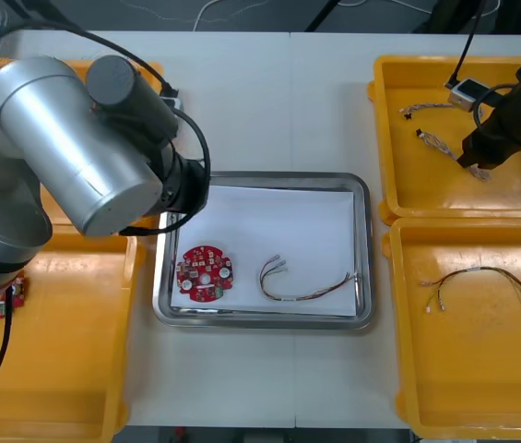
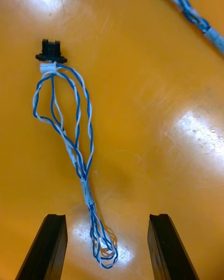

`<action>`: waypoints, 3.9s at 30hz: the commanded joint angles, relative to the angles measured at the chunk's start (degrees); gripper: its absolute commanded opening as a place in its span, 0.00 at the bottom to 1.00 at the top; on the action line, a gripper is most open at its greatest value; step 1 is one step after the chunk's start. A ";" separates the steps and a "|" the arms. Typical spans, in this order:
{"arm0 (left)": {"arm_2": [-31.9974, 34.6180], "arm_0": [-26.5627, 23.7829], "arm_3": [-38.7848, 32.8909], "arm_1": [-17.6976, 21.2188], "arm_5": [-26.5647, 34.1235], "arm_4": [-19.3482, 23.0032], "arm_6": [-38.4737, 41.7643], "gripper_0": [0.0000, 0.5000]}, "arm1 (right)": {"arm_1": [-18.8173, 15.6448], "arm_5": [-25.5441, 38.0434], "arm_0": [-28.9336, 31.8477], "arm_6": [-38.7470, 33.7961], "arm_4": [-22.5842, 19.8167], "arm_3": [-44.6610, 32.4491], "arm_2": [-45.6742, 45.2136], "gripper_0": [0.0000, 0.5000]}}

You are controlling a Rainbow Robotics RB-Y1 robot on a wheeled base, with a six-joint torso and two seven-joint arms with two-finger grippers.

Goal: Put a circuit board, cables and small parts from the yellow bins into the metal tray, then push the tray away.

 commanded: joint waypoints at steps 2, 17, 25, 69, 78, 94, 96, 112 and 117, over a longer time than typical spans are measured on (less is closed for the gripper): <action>-5.49 0.54 2.91 -2.22 -6.75 -5.23 7.80 0.00 | 1.15 -0.43 -2.22 -1.02 -0.47 -0.19 0.79 1.00; -11.56 1.33 12.75 -3.97 -14.13 -12.08 7.98 0.00 | 2.20 -0.70 -0.46 -2.08 0.33 -0.19 1.14 1.00; -11.73 2.48 14.51 -3.89 -15.89 -13.40 7.80 0.00 | 2.38 -2.54 1.74 -1.99 0.41 -0.10 1.14 1.00; -0.92 2.21 -2.28 -1.86 -4.90 -4.09 8.94 1.00 | -3.86 15.30 1.65 -0.58 -0.20 -14.78 -13.98 0.00; 10.68 -0.51 -4.03 -0.55 7.49 4.26 0.86 1.00 | -4.04 28.13 2.44 0.47 0.06 -20.32 -23.56 0.00; 21.40 -1.65 9.41 6.66 3.45 10.24 -22.43 1.00 | 1.32 33.32 15.36 2.93 1.29 -50.99 -28.83 0.00; 22.63 -1.83 12.14 7.28 1.69 11.29 -24.54 1.00 | 3.08 33.84 16.15 3.20 0.85 -54.60 -28.48 0.00; 27.20 -6.66 34.99 10.88 -12.02 13.76 -44.06 1.00 | 9.94 26.11 15.71 0.91 4.02 -64.26 -10.11 0.00; 27.20 -7.54 38.33 11.32 -15.10 14.11 -46.34 1.00 | 10.90 22.51 14.22 0.30 7.53 -63.74 -3.34 0.00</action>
